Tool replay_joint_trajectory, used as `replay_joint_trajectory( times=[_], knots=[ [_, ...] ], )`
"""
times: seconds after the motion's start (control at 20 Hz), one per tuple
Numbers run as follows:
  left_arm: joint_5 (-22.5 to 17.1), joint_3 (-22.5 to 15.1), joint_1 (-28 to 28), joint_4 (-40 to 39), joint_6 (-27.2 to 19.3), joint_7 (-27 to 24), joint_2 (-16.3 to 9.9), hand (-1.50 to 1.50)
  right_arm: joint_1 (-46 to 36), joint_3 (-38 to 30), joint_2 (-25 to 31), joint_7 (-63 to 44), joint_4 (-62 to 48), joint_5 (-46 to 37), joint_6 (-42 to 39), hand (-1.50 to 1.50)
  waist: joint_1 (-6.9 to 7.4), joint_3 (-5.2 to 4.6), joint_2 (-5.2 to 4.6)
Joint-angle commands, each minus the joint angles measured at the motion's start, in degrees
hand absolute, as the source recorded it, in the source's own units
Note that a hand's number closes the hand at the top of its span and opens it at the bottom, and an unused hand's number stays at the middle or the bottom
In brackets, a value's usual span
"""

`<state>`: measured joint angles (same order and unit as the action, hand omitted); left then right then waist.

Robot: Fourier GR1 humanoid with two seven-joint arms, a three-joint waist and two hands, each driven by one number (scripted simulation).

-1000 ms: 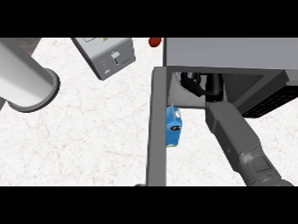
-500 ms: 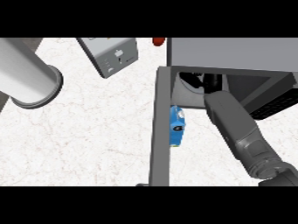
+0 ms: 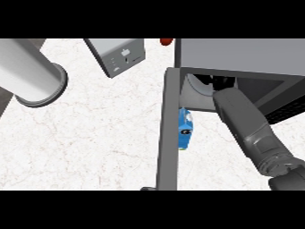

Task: Pick up the milk, place it into the microwave and close the microwave

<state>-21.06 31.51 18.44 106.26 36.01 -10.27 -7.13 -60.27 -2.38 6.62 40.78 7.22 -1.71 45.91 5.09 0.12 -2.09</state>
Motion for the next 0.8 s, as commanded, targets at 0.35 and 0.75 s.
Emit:
replay_joint_trajectory(
  times=[0.35,0.75],
  knots=[
    [2.0,-1.8,-2.6,-0.7,-0.3,-0.3,0.3,-1.50,0.1,-2.0,6.6,-0.6,-2.8,0.3,1.2,1.50,0.79,0.10,-0.67],
    [1.5,-1.2,-3.6,-2.2,-0.7,1.7,-1.2,-1.50,2.4,-2.2,7.5,-1.2,-4.6,-0.1,3.8,1.50,1.66,0.17,-1.11]
  ],
)
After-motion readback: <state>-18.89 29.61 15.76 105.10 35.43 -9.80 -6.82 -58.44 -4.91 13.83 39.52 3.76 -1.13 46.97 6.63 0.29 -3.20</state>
